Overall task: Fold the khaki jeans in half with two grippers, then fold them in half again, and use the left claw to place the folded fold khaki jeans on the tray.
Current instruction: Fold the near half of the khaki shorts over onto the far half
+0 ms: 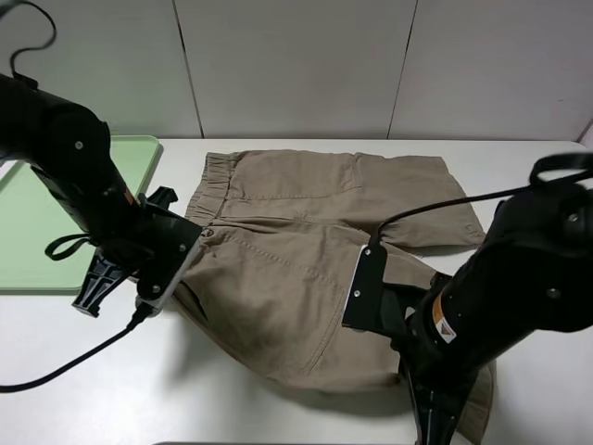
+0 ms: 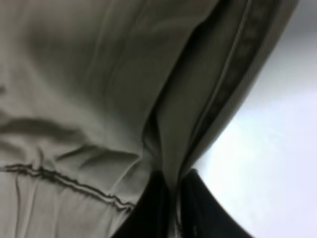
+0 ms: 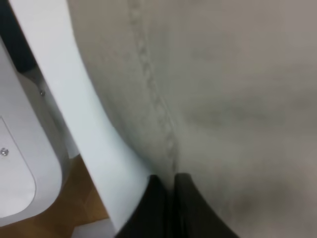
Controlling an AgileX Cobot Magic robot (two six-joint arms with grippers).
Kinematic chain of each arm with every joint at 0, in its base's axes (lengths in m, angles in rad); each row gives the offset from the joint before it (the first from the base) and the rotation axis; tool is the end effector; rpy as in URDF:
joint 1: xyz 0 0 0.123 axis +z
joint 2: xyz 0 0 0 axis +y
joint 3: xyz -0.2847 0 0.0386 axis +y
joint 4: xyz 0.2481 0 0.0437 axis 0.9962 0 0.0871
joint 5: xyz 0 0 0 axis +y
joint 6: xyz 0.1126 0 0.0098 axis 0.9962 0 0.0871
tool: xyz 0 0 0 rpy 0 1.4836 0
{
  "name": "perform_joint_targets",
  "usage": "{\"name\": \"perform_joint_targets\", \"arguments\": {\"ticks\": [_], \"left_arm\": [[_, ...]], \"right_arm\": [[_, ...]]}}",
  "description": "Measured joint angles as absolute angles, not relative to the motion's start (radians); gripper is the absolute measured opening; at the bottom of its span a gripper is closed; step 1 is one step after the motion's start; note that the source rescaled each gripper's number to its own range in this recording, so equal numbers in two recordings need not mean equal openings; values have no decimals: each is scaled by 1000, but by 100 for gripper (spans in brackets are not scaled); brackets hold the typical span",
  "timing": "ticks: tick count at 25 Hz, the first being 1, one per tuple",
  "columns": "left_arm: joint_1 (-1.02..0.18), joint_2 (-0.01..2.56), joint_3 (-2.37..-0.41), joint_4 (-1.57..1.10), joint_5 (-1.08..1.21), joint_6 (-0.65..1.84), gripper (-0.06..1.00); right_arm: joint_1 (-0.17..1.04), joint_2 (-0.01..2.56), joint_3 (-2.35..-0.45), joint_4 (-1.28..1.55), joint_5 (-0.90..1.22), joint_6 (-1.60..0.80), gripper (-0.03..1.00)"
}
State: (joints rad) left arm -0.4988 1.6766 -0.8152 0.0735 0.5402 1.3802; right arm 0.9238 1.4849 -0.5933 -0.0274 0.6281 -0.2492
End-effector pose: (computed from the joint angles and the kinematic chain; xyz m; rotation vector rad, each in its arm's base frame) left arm 0.2584 -0.1359 0.1330 2.4073 1.6547 0.2213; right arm 0.1337 0.1740 0.1324 -1.6893 2.4851 0.0439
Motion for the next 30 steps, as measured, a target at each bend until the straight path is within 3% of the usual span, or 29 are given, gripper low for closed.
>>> {"name": "perform_joint_targets", "arguments": {"ticks": [18,30], "left_arm": [[-499,1408,-814,-42,833,1379,0],[-499,1347,-814,-74,888,1370,0]], "right_arm": [[924,1205,-900,-31,1126,-86,0],[924,1179,-929,-186,1156,-85,0]]}}
